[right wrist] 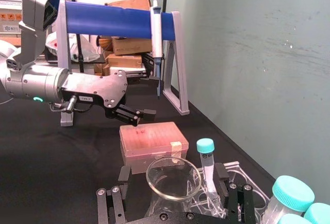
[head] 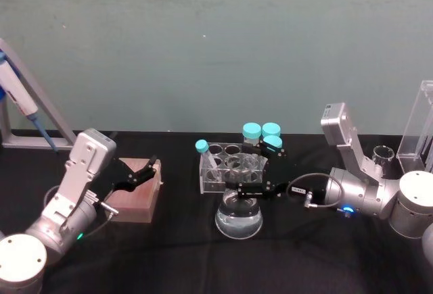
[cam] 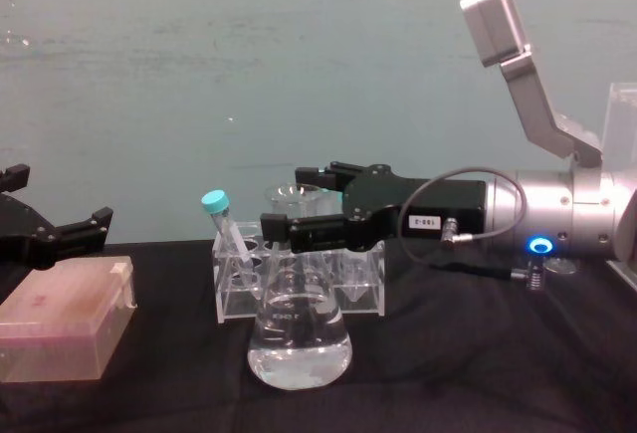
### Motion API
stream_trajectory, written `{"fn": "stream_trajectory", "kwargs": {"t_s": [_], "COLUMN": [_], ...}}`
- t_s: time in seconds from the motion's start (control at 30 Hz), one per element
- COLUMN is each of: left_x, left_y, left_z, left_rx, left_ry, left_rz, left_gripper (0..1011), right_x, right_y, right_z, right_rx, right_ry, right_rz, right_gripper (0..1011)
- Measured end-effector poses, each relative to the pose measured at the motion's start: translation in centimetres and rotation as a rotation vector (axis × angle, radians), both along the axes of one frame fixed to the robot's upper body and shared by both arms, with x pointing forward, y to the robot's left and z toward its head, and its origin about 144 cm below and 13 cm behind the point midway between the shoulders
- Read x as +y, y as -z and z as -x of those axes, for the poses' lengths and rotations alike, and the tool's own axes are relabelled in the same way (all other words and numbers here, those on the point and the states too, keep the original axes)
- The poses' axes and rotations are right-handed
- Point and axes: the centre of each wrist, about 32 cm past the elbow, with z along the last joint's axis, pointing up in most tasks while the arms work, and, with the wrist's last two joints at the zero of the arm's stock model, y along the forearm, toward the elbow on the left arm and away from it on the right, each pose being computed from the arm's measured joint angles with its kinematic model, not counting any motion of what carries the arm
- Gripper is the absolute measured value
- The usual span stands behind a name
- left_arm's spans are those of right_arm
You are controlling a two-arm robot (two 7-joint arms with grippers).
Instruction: Place the experimental apparatus aside using one hand.
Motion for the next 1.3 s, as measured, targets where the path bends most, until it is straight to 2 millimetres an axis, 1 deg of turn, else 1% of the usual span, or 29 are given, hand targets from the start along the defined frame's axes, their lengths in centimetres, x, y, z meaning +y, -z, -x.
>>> {"fn": "stream_trajectory", "kwargs": {"t_s": [1.3], "left_x": [0.0], "left_y": [0.0], "left_z": [0.0], "left_rx": [0.0], "left_ry": [0.0], "left_rz": [0.0], "left_gripper": [1000], "right_x": [0.7], "right_y": [0.9], "right_z": [-0.46], "right_rx": [0.021], "right_ry": [-0.004], "right_rz": [0.011], "right_gripper": [1003]}}
